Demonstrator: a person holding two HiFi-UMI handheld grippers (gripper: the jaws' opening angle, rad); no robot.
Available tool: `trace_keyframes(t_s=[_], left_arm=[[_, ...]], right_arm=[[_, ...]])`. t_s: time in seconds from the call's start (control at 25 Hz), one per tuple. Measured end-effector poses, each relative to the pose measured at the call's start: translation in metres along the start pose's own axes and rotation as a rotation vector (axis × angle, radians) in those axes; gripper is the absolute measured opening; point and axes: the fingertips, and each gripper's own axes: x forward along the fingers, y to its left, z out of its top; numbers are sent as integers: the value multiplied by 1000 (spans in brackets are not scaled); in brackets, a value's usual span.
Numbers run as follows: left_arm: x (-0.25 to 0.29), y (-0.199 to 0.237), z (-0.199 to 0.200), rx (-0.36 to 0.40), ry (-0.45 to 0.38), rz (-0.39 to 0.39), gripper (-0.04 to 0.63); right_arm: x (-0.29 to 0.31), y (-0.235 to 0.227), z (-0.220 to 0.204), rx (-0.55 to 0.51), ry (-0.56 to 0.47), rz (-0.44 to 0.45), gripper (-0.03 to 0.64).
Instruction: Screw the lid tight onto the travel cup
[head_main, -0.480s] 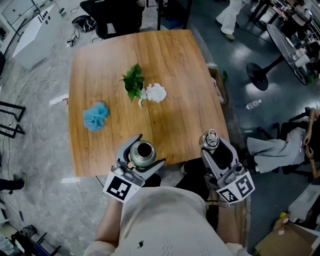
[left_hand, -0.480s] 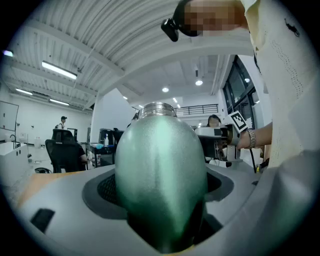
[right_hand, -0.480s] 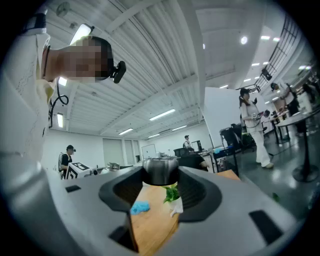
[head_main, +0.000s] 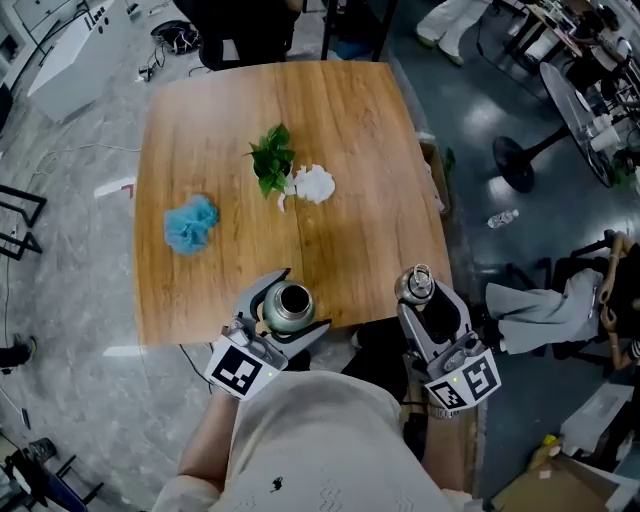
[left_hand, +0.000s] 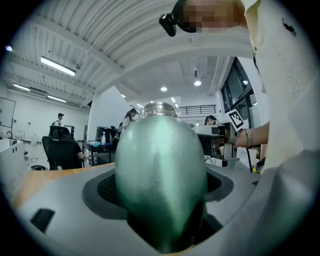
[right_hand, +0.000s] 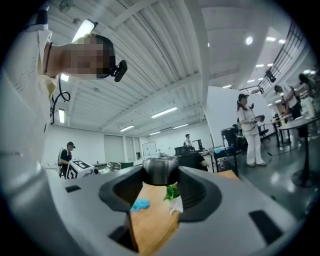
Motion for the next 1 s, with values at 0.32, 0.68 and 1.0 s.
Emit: trace_keyframes(t_s=[0.32, 0.68, 1.0], left_arm=[[8, -27, 6, -1, -33, -119, 416], [-2, -96, 21, 32, -23, -610, 416], [-9, -128, 18, 48, 37, -806, 416]], right_arm=[[7, 48, 14, 22, -60, 219, 224], [8, 124, 23, -13, -61, 695, 224], [-3, 135, 28, 12, -31, 863, 224]])
